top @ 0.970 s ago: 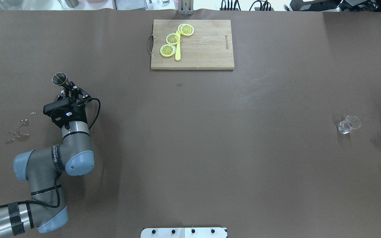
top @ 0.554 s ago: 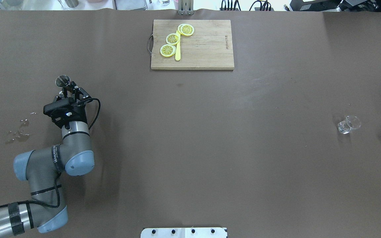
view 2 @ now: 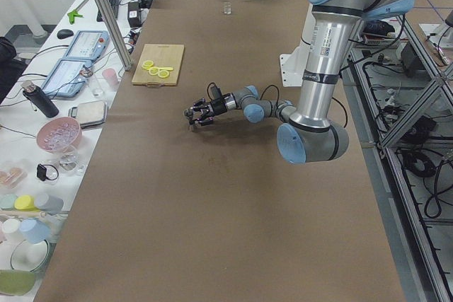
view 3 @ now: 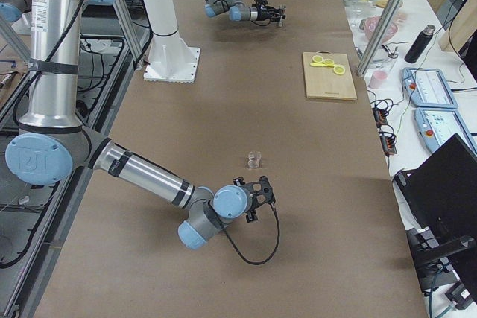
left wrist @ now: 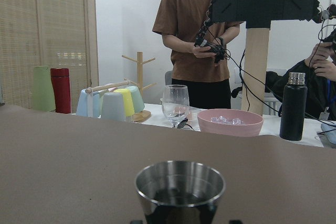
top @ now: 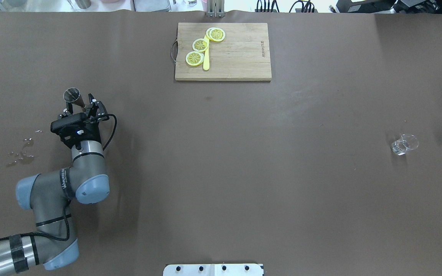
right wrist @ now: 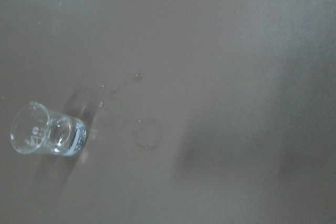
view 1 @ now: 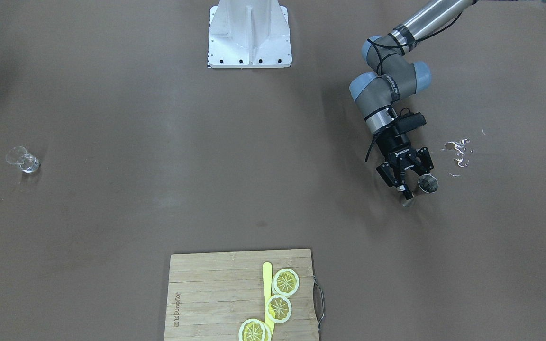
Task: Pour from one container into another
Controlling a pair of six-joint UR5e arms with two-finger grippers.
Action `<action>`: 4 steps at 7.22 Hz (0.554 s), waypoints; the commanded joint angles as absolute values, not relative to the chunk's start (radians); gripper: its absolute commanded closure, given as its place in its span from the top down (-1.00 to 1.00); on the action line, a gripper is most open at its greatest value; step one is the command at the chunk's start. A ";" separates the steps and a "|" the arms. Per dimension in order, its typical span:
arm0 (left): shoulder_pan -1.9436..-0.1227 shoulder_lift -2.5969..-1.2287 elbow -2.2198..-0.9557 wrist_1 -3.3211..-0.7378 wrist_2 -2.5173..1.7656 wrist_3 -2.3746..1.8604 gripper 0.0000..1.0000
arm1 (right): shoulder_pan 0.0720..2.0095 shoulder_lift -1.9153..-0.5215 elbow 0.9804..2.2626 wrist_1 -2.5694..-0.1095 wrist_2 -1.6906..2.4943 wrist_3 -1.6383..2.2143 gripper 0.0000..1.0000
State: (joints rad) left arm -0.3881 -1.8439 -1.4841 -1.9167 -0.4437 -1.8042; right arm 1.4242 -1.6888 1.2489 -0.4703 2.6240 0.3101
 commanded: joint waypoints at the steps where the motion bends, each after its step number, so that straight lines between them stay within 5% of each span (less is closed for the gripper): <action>1: -0.388 -1.844 -1.488 -1.902 -0.445 -1.802 0.93 | 1.459 -1.687 1.376 -0.722 2.593 0.304 1.00; 4: -0.388 -1.784 -1.584 -1.853 -0.451 -1.799 0.93 | 1.473 -1.720 1.440 -0.874 2.476 0.301 1.00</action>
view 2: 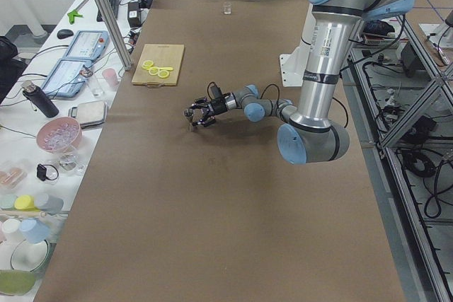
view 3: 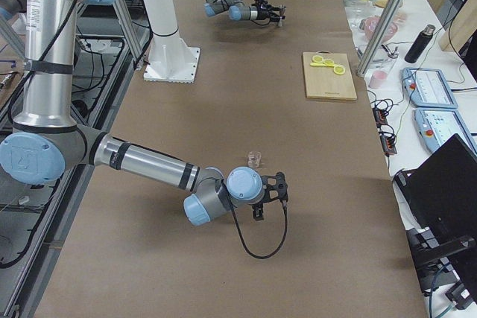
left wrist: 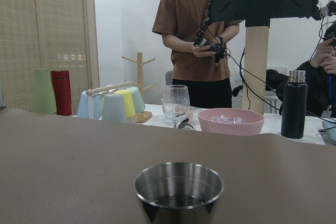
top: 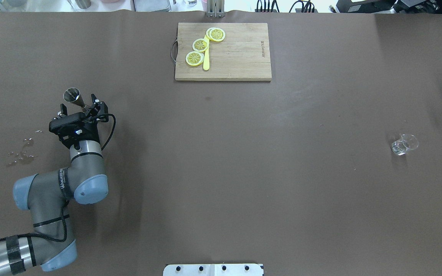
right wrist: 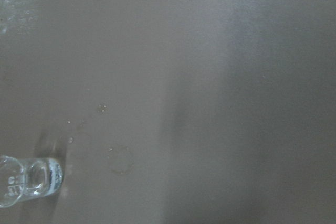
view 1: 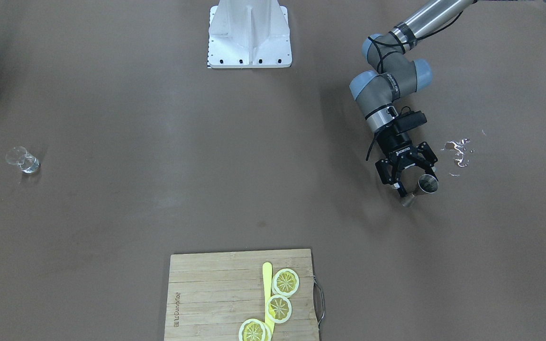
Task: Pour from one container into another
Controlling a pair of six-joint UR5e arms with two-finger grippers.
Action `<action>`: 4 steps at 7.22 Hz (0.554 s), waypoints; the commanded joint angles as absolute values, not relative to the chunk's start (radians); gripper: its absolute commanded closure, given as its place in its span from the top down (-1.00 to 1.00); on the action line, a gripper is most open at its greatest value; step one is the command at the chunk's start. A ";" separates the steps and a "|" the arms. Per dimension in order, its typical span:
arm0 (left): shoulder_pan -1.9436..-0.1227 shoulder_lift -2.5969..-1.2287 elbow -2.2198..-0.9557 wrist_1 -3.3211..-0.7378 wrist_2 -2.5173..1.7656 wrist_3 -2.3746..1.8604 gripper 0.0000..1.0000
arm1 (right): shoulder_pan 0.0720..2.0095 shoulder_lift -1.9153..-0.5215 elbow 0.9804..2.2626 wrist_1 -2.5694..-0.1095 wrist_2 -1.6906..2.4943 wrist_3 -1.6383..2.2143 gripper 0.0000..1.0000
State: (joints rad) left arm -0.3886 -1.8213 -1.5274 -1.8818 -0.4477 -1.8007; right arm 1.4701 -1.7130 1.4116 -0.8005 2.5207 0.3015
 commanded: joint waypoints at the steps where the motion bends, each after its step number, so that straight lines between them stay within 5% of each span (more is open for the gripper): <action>1: -0.388 -1.755 -1.630 -1.836 -0.453 -1.783 0.93 | 1.465 -1.718 1.528 -1.041 2.432 0.275 1.00; 4: -0.391 -1.743 -1.696 -1.836 -0.454 -1.735 0.93 | 1.463 -1.709 1.851 -1.639 2.264 0.055 1.00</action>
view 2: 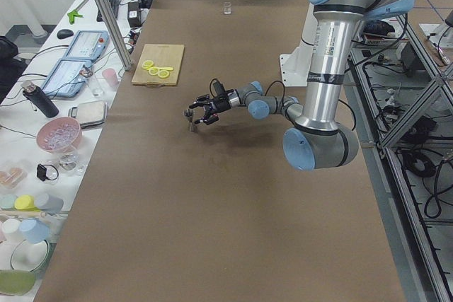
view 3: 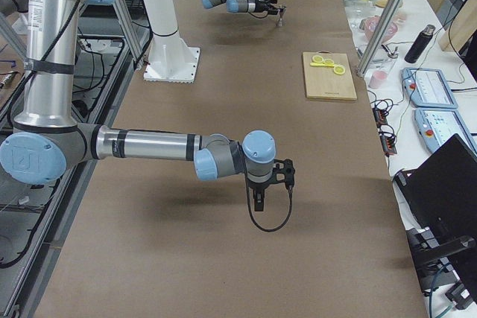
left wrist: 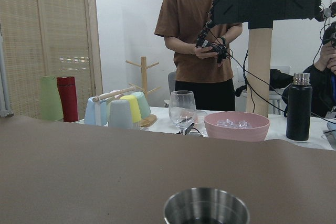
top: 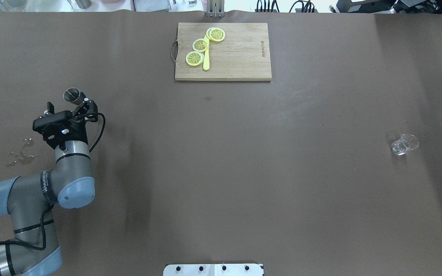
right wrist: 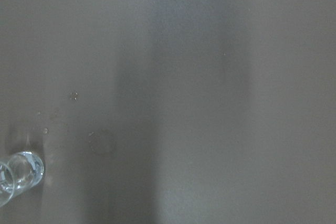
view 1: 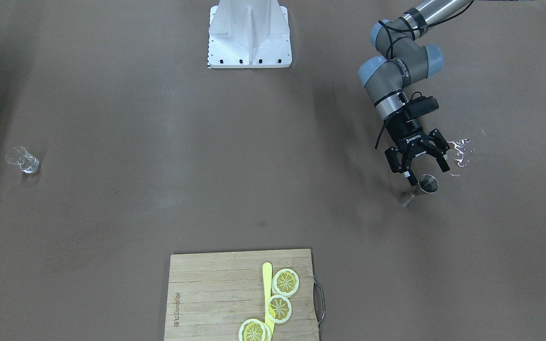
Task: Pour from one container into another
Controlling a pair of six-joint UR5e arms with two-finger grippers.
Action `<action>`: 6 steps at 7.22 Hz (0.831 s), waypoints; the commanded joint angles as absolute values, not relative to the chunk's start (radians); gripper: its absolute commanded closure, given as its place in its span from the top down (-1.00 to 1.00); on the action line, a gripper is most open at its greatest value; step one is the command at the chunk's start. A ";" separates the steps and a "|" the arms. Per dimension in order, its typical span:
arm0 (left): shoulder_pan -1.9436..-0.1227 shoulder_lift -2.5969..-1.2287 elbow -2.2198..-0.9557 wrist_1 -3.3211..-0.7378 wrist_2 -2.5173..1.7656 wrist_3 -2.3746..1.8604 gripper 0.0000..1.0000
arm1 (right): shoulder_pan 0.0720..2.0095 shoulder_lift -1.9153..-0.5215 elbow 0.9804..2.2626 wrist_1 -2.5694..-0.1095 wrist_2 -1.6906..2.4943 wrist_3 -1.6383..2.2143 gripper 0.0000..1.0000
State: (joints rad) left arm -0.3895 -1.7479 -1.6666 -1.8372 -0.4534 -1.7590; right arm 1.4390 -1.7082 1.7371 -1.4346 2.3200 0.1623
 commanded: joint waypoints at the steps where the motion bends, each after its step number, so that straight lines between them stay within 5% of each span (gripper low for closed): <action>1: -0.396 -1.740 -1.722 -1.836 -0.463 -1.709 0.93 | 1.463 -1.701 1.855 -1.705 2.261 -0.012 1.00; 6: -0.431 -1.724 -1.891 -1.836 -0.650 -1.444 0.93 | 1.459 -1.698 1.845 -1.727 2.226 -0.005 1.00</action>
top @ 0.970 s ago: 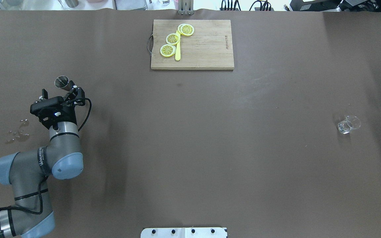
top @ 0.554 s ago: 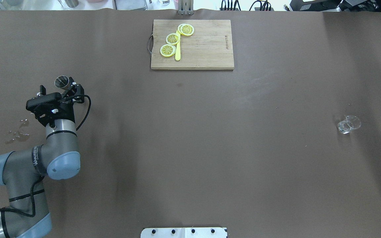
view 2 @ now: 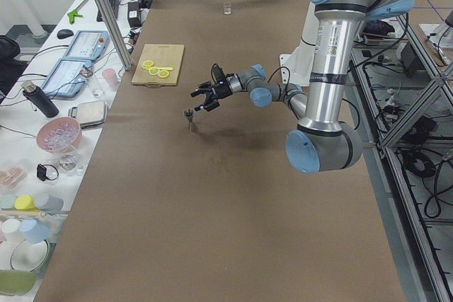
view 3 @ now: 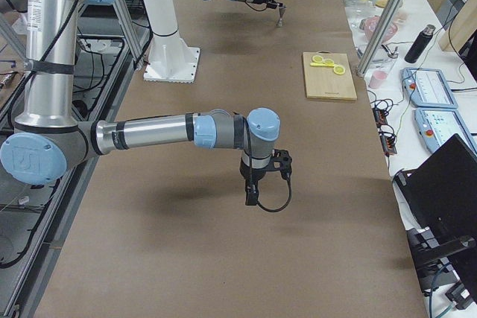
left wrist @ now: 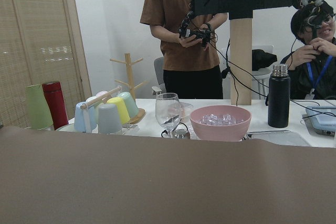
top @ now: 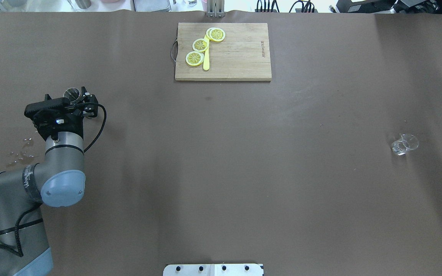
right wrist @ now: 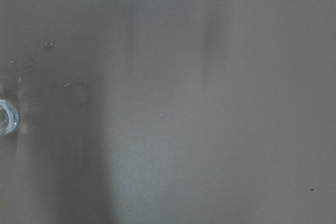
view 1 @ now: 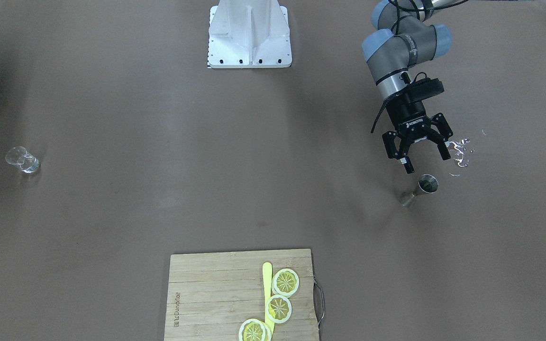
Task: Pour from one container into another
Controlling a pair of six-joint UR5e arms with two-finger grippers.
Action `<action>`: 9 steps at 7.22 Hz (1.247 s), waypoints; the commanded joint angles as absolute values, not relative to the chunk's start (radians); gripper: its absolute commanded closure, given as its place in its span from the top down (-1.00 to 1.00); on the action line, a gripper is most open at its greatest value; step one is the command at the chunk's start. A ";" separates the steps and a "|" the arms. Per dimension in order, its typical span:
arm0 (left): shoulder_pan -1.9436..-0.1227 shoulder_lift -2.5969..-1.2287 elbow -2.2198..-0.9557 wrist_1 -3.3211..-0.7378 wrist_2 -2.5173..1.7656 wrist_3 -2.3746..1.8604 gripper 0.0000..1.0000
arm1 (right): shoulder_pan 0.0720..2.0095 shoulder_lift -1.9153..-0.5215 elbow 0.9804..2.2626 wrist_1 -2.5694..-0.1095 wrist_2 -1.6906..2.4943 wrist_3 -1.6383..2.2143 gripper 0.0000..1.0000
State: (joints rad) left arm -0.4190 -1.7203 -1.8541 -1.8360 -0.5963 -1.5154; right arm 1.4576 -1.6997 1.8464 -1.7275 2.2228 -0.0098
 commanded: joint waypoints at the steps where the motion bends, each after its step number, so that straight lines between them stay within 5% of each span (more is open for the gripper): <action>1: -0.433 -1.738 -1.896 -1.838 -0.688 -1.371 0.93 | 1.474 -1.698 1.847 -1.726 2.247 0.001 1.00; 9: -0.488 -1.997 -1.925 -1.758 -1.218 -0.739 0.93 | 1.531 -1.749 1.868 -1.729 2.264 0.003 1.00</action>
